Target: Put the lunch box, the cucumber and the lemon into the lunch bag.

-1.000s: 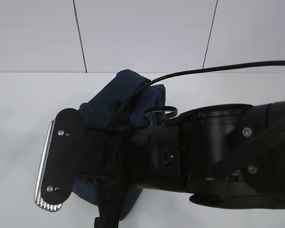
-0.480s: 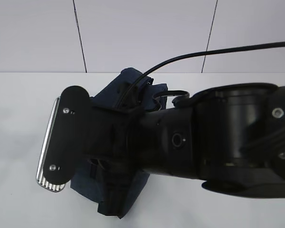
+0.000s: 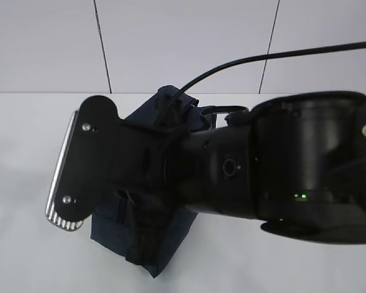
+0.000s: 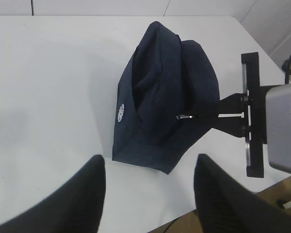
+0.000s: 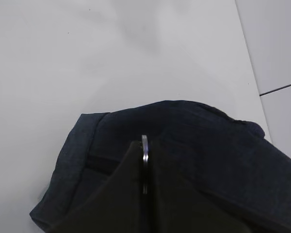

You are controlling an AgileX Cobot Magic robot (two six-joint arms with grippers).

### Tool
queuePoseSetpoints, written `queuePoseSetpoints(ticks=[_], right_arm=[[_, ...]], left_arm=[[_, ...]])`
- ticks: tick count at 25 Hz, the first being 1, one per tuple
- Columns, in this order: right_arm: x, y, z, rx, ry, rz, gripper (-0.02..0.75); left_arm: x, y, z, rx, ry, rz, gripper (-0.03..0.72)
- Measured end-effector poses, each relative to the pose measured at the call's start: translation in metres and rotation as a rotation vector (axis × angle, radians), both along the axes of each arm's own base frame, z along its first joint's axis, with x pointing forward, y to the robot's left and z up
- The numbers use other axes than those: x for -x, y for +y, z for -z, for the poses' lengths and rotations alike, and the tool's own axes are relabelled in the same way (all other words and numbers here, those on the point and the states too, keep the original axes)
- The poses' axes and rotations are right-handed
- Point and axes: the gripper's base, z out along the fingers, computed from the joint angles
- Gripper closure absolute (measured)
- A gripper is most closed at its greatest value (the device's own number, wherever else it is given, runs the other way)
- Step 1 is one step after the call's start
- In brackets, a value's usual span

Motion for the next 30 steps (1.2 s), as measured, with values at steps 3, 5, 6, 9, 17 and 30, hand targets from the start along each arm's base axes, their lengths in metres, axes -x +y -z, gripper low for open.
queuePoseSetpoints(ticks=[3, 5, 6, 9, 17, 30], right_arm=[[-0.003, 0.003, -0.008, -0.015, -0.017, 0.005, 0.718], [-0.003, 0.004, -0.012, -0.023, -0.026, 0.004, 0.718], [-0.004, 0.004, -0.012, -0.019, -0.026, 0.007, 0.718], [-0.004, 0.003, -0.012, -0.017, -0.021, 0.021, 0.718], [-0.012, -0.002, -0.013, -0.083, 0.017, 0.080, 0.718], [-0.010, 0.006, -0.018, -0.199, 0.039, 0.040, 0.718]], left_arm=[[0.000, 0.000, 0.000, 0.000, 0.000, 0.000, 0.283], [0.000, 0.000, 0.000, 0.000, 0.000, 0.000, 0.283], [0.000, 0.000, 0.000, 0.000, 0.000, 0.000, 0.283], [0.000, 0.000, 0.000, 0.000, 0.000, 0.000, 0.283], [0.000, 0.000, 0.000, 0.000, 0.000, 0.000, 0.283], [0.000, 0.000, 0.000, 0.000, 0.000, 0.000, 0.283]])
